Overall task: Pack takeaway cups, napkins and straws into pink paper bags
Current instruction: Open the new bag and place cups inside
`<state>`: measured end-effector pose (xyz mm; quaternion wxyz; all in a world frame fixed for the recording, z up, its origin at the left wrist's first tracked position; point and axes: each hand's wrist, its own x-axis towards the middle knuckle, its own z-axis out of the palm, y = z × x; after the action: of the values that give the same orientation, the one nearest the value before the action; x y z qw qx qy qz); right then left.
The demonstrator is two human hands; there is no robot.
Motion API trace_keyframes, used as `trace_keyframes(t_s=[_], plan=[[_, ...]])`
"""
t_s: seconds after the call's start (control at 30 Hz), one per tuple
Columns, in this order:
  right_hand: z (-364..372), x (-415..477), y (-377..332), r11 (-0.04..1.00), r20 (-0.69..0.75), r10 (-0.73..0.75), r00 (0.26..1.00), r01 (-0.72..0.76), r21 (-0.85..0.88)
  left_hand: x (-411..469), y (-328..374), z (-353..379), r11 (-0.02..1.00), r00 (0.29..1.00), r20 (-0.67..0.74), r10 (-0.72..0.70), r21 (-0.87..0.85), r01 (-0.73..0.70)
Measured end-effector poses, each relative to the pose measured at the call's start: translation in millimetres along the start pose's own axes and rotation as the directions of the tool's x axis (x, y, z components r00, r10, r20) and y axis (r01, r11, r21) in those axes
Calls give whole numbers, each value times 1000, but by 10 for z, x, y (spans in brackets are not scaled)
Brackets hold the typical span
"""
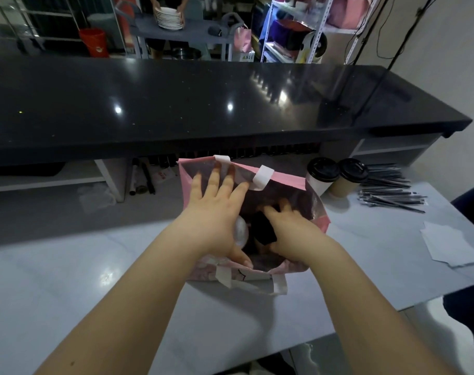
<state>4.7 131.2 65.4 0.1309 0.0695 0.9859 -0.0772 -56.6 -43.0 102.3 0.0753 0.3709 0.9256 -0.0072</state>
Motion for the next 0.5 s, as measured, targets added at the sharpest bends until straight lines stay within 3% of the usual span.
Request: trace_keyframes(t_s=[0.5], plan=[[366, 144, 155, 999, 94, -19, 995, 15, 45, 84, -2, 128, 1000, 998, -55, -7, -2, 7]])
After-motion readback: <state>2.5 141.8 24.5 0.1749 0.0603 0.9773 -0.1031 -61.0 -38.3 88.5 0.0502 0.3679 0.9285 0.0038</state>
